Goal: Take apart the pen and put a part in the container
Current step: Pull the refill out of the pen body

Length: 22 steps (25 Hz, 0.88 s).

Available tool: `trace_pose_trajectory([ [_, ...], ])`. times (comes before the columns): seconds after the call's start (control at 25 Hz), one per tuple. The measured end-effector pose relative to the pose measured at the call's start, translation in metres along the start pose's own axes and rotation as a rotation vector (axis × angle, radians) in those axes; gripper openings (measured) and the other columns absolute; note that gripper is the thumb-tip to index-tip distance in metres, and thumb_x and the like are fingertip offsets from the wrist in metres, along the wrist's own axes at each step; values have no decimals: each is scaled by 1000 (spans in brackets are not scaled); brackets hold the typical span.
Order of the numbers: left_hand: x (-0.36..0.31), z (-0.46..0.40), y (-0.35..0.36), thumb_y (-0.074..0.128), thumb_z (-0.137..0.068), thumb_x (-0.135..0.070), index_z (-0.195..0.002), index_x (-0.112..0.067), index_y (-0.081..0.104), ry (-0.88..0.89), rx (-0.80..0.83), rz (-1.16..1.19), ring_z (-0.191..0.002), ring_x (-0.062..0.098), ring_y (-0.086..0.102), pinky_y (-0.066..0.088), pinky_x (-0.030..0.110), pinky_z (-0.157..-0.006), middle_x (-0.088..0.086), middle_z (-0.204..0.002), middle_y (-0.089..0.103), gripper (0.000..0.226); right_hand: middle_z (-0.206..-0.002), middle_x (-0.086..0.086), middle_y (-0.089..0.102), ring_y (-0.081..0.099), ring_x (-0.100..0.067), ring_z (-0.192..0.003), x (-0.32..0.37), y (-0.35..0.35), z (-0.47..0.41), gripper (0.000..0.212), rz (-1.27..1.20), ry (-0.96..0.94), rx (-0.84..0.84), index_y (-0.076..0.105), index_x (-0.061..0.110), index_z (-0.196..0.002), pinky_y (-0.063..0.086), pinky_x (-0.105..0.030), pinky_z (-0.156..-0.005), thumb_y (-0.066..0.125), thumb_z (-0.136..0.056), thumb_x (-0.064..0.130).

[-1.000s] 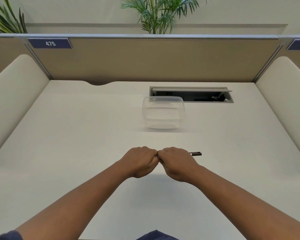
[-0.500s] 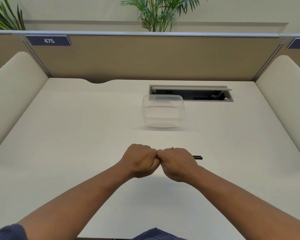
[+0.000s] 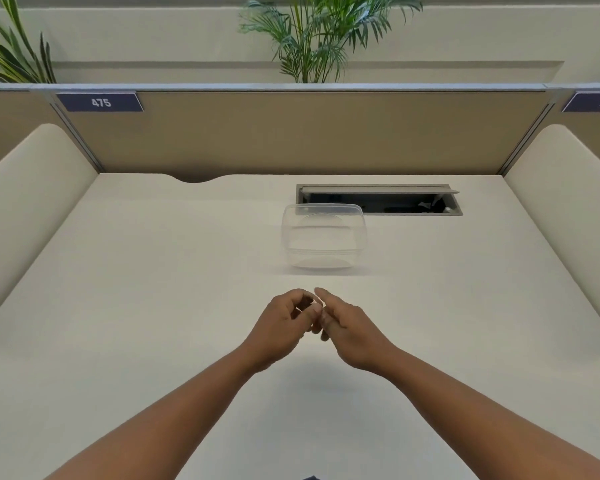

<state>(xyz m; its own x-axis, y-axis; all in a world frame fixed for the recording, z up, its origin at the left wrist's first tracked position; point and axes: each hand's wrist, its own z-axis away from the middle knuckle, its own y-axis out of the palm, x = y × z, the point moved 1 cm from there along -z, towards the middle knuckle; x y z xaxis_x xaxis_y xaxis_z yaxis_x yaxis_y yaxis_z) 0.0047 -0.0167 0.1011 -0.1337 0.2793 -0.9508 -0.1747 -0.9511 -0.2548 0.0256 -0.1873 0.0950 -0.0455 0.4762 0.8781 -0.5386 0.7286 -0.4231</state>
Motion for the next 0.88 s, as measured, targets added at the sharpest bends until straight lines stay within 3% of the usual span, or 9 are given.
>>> trace_pose_trajectory([
  [0.08,0,0,6,59,-99,-28,-92,-22,69,29,-69,36,-71,7,63,46,16,-66,-4,-82,74,13,-110,16,70,67,1,-98,-3,2,1,51,-95,46,14,27,43,-154,49,-19,-90,45,-106,39],
  [0.16,-3,-2,7,57,-101,-28,-93,-28,67,93,-123,-80,-70,1,61,43,12,-65,-11,-86,73,13,-124,19,66,64,6,-107,-3,1,3,58,-125,69,-64,34,38,-155,47,-13,-89,47,-99,50],
  [0.24,-7,-2,5,51,-103,-26,-93,-31,60,230,-115,-339,-63,2,55,39,15,-57,-15,-77,67,14,-109,17,72,68,-1,-97,2,-5,6,43,-124,54,-214,63,41,-125,52,-18,-80,44,-92,60],
  [0.32,-10,-3,7,47,-104,-27,-97,-33,57,343,-93,-620,-72,6,51,43,24,-59,-18,-74,58,13,-80,6,71,67,-14,-72,8,-10,6,41,-65,33,-323,68,34,-84,53,-36,-67,43,-92,66],
  [0.4,-7,-4,8,49,-103,-28,-104,-31,59,405,-114,-760,-78,11,47,46,30,-61,-16,-78,52,11,-68,-7,64,59,-22,-57,9,-14,8,50,-1,2,-374,62,20,-71,49,-38,-57,47,-95,61],
  [0.48,-6,-4,8,55,-101,-26,-108,-28,63,459,-137,-801,-78,16,48,46,33,-57,-12,-82,54,12,-68,-9,66,54,-16,-54,7,-18,9,46,-15,17,-375,63,15,-70,45,-35,-55,54,-98,51],
  [0.72,-7,-8,2,66,-95,-28,-102,-22,69,657,-115,-923,-60,21,52,44,31,-43,-3,-81,59,9,-71,0,71,58,-10,-59,-5,-25,14,32,-376,267,-120,71,15,-81,45,-25,-54,60,-100,38],
  [0.88,-7,-7,4,67,-95,-25,-99,-21,70,684,-81,-944,-60,23,55,47,34,-43,-5,-78,63,7,-69,0,71,58,-10,-59,-8,-23,18,22,-404,239,-139,70,15,-78,47,-24,-56,63,-98,23],
])
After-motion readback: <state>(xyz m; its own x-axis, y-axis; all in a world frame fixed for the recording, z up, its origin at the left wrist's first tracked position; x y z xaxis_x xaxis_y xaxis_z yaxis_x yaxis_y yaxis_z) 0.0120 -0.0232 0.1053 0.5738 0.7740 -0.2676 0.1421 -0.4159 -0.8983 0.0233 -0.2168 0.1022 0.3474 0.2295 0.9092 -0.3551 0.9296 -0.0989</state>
